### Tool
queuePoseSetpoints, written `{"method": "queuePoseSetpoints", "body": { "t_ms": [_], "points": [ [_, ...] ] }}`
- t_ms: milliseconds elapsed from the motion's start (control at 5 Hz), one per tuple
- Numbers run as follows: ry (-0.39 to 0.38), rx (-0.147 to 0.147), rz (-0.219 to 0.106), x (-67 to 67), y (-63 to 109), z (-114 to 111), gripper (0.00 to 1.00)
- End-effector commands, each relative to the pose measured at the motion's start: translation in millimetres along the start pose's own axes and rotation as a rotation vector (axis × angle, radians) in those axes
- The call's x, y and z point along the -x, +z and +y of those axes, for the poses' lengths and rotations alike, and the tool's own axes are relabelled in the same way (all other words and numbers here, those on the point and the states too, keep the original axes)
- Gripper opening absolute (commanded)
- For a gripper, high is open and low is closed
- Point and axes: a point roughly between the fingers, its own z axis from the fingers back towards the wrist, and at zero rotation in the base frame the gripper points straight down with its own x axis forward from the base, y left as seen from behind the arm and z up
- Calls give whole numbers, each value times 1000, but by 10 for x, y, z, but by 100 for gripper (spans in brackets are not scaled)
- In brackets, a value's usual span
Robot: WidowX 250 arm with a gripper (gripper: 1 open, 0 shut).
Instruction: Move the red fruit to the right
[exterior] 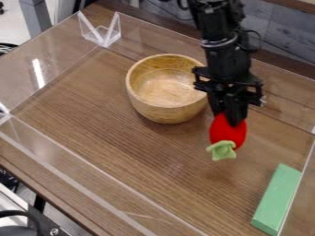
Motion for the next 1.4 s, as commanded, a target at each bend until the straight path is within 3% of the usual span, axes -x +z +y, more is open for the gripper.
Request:
{"method": "queuePoseSetpoints", "body": {
  "t_ms": [0, 200, 800, 1200],
  "points": [
    [-26, -9, -64, -157, 32, -69, 0],
    [-8, -11, -90, -211, 18, -31, 0],
    [29, 8, -121, -292, 23, 87, 0],
    [50, 18, -135, -72, 155, -122, 0]
  ]
}}
